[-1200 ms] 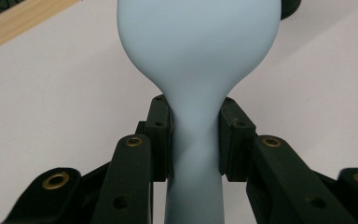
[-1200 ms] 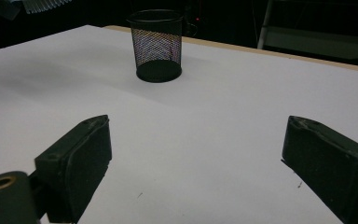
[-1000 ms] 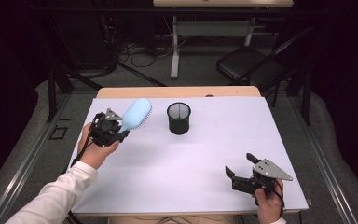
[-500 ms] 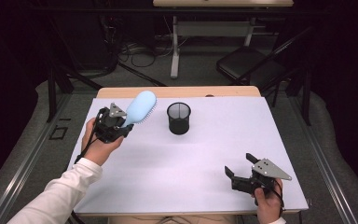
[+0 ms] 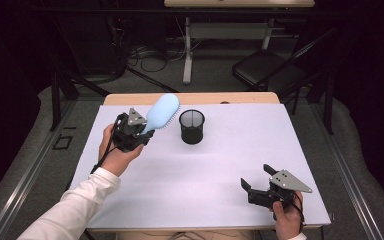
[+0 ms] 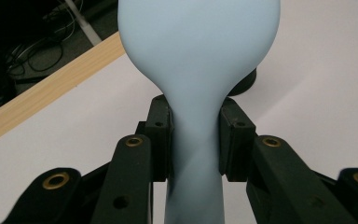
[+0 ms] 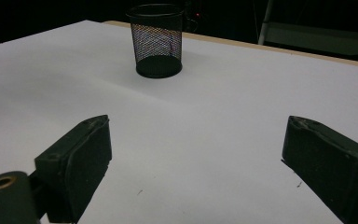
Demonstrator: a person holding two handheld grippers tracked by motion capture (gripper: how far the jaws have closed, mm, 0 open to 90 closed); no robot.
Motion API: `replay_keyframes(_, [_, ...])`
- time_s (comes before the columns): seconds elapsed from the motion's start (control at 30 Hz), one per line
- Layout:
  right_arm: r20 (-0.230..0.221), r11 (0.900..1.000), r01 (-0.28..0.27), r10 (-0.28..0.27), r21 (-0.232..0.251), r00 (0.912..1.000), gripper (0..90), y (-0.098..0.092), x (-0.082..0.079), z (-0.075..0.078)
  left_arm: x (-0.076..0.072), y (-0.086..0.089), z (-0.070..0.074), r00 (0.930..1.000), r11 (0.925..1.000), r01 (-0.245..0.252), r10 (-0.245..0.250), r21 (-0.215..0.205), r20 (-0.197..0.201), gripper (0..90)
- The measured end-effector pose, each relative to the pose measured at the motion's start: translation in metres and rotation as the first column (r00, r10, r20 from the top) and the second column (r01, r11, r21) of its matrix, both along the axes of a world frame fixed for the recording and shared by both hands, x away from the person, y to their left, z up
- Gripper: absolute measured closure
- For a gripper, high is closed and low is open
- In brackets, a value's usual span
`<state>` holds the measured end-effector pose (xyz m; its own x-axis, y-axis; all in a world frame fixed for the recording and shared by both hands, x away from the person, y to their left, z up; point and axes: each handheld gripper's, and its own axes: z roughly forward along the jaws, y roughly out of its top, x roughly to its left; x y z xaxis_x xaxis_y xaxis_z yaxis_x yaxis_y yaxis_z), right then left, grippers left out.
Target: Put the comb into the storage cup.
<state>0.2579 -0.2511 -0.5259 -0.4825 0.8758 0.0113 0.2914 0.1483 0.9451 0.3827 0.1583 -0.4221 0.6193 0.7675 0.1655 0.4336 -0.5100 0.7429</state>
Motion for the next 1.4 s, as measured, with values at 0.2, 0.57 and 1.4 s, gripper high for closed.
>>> replay_keyframes(0.2, [-0.004, 1.0, -0.005, 0.005, -0.006, 1.0, 7.8, 0.002, 0.0, 0.0, 0.001, -0.009, 0.0, 0.9999, 0.9998, 0.016, -0.016, -0.015, 0.005, 69.6])
replay_keyframes(0.57, [-0.044, 1.0, -0.009, 0.009, 0.001, 0.999, 7.8, 0.005, 0.004, 0.001, -0.001, -0.02, 0.001, 0.9991, 0.9981, 0.038, -0.037, -0.048, 0.019, 69.6])
replay_keyframes(1.4, [-0.275, 0.991, -0.085, 0.109, 0.099, 0.9551, 0.0, 0.021, 0.055, 0.041, 0.0, -0.021, 0.003, 0.9989, 0.9966, 0.046, -0.045, -0.069, 0.012, 69.6])
